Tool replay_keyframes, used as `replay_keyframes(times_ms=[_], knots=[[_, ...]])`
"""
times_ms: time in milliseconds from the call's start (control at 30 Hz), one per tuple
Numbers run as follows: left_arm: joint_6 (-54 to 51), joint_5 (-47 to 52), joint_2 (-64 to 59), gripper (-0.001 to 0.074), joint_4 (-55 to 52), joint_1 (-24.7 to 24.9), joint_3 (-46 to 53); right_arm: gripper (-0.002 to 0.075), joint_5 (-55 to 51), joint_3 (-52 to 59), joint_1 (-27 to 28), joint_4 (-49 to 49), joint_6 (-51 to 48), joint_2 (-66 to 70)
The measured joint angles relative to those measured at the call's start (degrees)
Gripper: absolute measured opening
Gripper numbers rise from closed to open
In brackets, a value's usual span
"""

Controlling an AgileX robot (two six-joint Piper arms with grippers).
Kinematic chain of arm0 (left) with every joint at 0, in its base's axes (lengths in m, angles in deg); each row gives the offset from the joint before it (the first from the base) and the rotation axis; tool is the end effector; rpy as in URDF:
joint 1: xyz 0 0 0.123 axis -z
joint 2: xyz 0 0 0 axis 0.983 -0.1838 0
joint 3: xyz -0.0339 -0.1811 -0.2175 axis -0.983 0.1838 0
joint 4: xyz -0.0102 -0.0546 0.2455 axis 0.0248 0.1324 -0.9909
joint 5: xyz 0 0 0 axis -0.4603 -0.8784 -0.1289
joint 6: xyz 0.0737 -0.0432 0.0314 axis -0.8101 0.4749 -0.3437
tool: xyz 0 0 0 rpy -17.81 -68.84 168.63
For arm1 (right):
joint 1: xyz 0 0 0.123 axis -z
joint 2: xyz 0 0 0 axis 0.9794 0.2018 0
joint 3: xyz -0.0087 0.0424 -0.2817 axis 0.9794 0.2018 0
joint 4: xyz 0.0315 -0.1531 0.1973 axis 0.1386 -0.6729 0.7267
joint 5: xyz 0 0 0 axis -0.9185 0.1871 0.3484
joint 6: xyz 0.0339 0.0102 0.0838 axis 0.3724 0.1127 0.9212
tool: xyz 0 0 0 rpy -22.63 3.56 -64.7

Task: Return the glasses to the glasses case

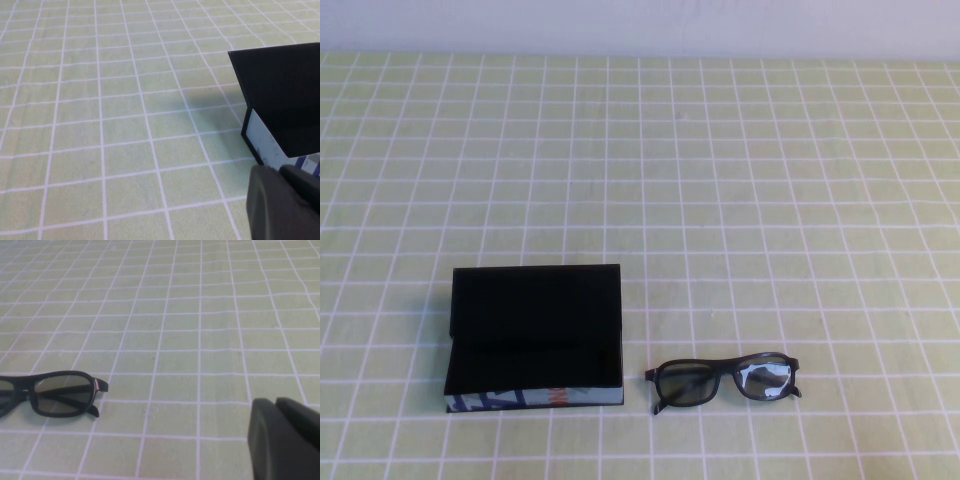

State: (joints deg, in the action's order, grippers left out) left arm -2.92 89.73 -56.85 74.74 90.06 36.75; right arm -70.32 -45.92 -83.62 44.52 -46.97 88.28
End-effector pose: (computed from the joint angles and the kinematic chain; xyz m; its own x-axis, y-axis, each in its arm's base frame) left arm 0.0510 -0.0106 0.1699 -0.3048 0.0617 -0.9504 0.1964 0.9805 0.0007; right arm 0.0519 0.0126 0.1737 -0.2747 0.0065 -0.9615 -0.1641 0.9850 0.0536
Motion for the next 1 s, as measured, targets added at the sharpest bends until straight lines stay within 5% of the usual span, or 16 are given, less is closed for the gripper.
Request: replay_keyframes(times_ms=[700, 1000], knots=[[0.0, 0.0, 0.0, -0.0004, 0.0, 0.0, 0.0, -0.0011, 0.6, 0.0, 0.0, 0.6, 0.0, 0.0], [0.0, 0.0, 0.0, -0.0004, 0.0, 0.0, 0.0, -0.0011, 7.1, 0.0, 0.0, 23.9, 0.0, 0.0]])
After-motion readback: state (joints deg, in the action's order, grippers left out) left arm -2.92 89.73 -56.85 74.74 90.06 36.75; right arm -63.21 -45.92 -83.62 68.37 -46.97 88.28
